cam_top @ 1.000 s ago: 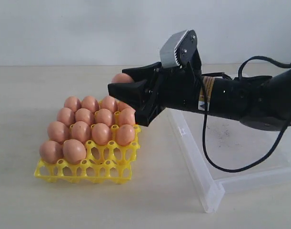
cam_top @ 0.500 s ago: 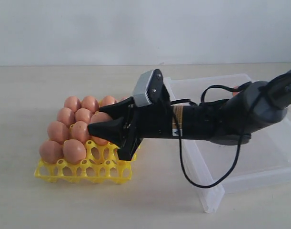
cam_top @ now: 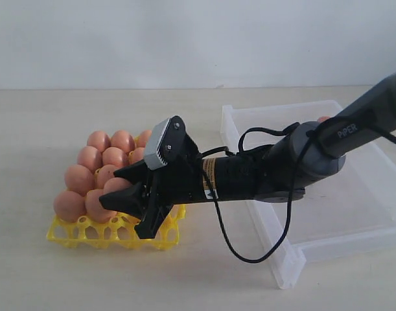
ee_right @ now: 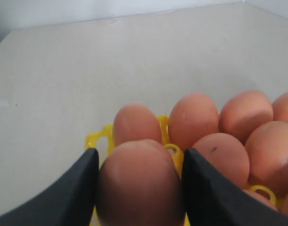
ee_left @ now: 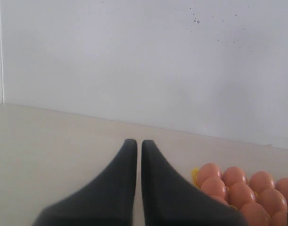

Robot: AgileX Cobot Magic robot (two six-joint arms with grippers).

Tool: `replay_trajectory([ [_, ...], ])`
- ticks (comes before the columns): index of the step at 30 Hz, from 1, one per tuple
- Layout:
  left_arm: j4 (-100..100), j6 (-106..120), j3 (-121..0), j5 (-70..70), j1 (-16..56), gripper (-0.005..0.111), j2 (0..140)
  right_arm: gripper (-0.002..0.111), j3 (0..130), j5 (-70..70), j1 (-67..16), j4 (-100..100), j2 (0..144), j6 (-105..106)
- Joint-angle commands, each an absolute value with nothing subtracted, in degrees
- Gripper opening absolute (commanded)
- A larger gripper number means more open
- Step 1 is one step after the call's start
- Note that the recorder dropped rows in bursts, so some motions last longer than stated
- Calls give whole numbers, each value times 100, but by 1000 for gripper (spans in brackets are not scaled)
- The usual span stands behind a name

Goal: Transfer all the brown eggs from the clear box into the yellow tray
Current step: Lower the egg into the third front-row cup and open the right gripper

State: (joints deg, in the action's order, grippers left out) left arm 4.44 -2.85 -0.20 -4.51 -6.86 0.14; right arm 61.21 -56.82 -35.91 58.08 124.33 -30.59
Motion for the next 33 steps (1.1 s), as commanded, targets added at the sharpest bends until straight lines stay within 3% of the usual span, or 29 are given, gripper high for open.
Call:
replay_trajectory([
  [1,495,-336,0,-444,-677,4,0,0,6158,-5645,-3593,5871,12404,-3070],
  [25,495,-336,0,-443,-677,4,0,1,6247,-5504,-3593,5877,12532,-3117],
  [33,495,-336,0,-443,-677,4,0,29,6247,-5495,-3593,5877,12532,-3132],
])
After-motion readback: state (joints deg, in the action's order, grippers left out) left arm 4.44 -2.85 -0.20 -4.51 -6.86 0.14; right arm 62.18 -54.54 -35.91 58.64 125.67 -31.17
